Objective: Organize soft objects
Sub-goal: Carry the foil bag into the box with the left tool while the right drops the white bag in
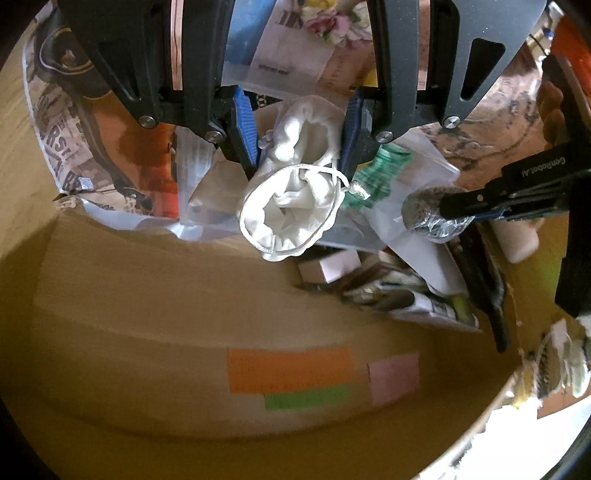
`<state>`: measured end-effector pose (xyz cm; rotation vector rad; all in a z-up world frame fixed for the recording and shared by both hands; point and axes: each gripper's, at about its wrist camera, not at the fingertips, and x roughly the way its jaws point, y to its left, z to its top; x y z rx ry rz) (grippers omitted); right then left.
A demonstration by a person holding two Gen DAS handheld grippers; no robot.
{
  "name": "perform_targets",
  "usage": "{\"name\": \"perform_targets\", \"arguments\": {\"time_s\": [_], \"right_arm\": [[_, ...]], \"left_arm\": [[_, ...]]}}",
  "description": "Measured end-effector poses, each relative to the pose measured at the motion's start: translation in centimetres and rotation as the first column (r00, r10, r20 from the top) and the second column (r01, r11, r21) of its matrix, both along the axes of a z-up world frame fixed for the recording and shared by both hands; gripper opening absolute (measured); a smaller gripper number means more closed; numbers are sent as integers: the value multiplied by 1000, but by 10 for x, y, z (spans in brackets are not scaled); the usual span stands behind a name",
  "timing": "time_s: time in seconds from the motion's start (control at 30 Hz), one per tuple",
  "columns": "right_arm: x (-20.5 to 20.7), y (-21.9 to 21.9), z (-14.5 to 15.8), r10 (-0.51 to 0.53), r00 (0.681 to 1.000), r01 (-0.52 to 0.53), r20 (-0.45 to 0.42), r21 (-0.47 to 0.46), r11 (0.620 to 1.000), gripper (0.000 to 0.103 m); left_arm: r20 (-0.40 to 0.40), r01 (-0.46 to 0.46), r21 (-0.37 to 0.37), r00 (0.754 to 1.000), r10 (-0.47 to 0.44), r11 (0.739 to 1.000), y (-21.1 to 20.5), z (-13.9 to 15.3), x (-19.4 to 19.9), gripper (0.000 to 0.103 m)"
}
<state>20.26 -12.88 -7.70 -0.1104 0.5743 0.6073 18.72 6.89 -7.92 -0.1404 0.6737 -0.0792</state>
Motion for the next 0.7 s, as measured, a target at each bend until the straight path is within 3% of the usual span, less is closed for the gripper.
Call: {"name": "perform_targets", "arguments": {"time_s": [0.43,0.57,0.7], "right_arm": [[30,9,-33,-61,997,56,-54,-91,994,37],[28,13,-35,-59,997,54,-42,-115,992,38],[27,14,-34,-61,997,54,-55,-123,991,51]], "left_arm": [[-85,-1,39,996,4,999,-9,-30,35,16],[-99,16,41,995,-12,999,-13,-34,34,25],[-91,21,36,996,-18,999,-15,-33,28,39]]}}
